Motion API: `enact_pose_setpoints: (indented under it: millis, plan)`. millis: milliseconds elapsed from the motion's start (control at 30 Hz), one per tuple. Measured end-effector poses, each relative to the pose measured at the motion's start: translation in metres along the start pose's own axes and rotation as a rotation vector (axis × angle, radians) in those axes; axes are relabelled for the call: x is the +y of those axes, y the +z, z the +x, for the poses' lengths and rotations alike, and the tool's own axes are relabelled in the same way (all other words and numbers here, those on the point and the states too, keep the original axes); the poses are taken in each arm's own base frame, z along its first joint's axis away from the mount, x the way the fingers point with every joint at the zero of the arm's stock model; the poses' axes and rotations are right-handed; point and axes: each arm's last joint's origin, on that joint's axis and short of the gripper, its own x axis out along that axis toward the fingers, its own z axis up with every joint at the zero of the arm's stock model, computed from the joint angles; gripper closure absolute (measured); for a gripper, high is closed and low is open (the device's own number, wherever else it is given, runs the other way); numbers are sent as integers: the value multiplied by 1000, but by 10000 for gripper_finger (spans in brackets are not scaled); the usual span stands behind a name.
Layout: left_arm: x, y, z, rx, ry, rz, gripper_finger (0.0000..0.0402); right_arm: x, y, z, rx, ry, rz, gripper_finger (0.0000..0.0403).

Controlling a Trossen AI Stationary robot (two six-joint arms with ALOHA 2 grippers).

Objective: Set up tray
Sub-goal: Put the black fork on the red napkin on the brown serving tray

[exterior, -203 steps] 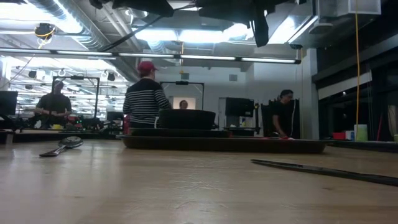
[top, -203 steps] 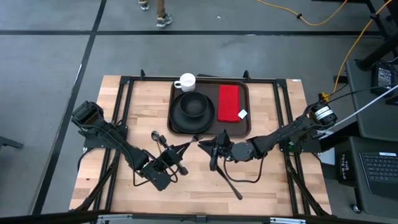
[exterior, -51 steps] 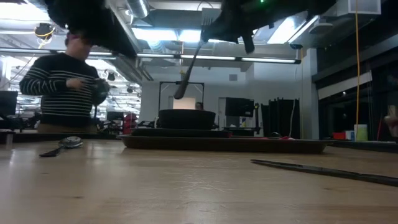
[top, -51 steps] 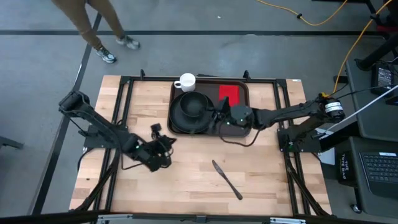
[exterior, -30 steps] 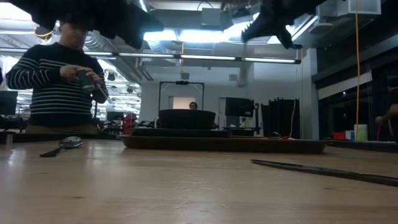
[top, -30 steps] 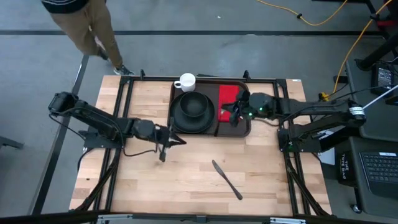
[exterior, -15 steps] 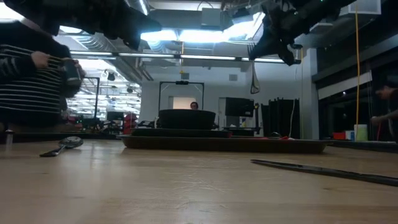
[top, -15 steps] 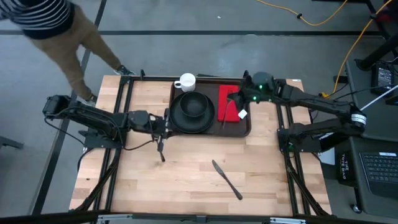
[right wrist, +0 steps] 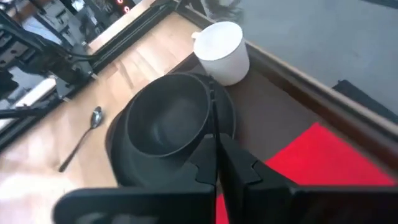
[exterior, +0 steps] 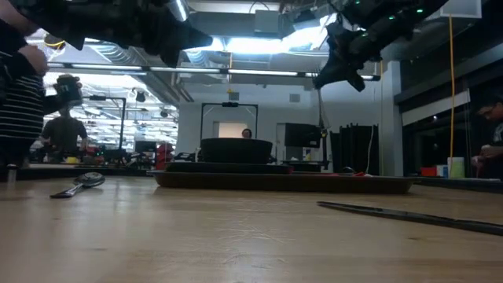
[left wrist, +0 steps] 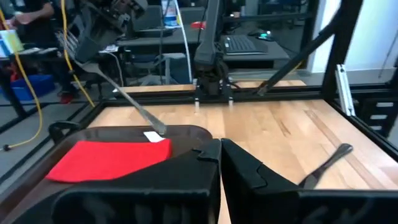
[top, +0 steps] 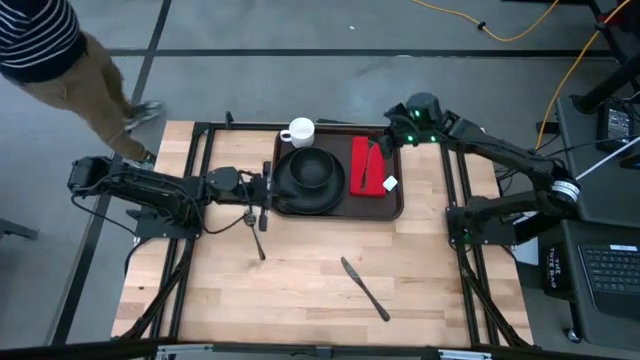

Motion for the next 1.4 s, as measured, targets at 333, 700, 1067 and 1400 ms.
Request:
enact_pose_setpoints:
  millis: [333, 700, 1067, 1400]
  plan:
    - [14, 0, 0, -3, 63, -60, 398, -48, 42, 42, 255, 76, 147, 397]
    - [15, 0, 0, -3, 74, -58, 400, -93, 27, 84, 450, -29, 300, 397]
    - [16, 2, -1, -24, 76, 1, 399, -99, 26, 84, 455, -59, 401, 397]
    - [15, 2, -1, -23, 73, 10, 396, -95, 24, 87, 457, -65, 412, 397]
